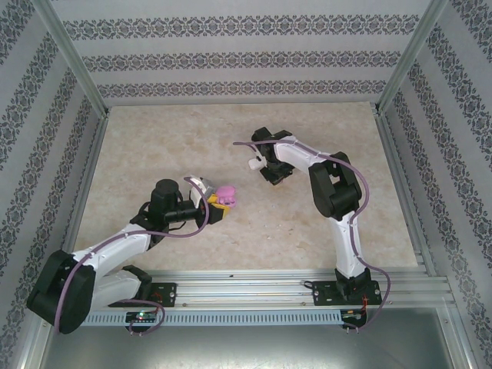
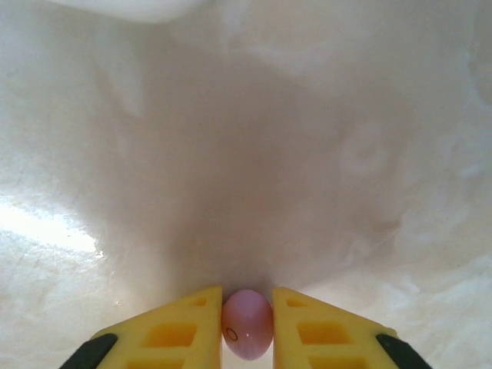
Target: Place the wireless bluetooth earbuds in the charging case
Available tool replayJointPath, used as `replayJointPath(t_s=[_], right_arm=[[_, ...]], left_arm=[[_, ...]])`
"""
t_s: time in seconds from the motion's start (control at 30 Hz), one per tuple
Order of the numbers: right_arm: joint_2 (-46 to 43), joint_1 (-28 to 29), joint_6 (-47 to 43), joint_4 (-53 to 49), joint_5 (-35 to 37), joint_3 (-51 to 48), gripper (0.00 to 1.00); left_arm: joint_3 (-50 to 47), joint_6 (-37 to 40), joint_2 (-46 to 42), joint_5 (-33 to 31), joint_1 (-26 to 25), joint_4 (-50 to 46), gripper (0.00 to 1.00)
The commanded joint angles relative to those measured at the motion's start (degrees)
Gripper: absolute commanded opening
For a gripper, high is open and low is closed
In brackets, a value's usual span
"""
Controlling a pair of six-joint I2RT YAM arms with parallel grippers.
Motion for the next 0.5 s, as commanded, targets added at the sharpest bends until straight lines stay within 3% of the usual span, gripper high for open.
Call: replayJointPath(t_s=[0.0, 0.23, 0.47], right_arm=[[-1.3, -1.1, 1.4, -1.2, -3.4, -1.0, 0.18], [-8.9, -1.8, 5.9, 1.1, -11.4, -5.2, 0.17], [-23.6, -0.9, 13.2, 6.1, -19.2, -15.6, 0.17]], left_arm=[[2.8, 2.0, -1.4, 1.9, -0.6, -2.4, 0.23], [0.2, -0.6, -4.3, 0.7, -0.6, 1.0, 0.23], [0.8, -2.0, -7.9, 2.5, -0.6, -0.5, 0.23]])
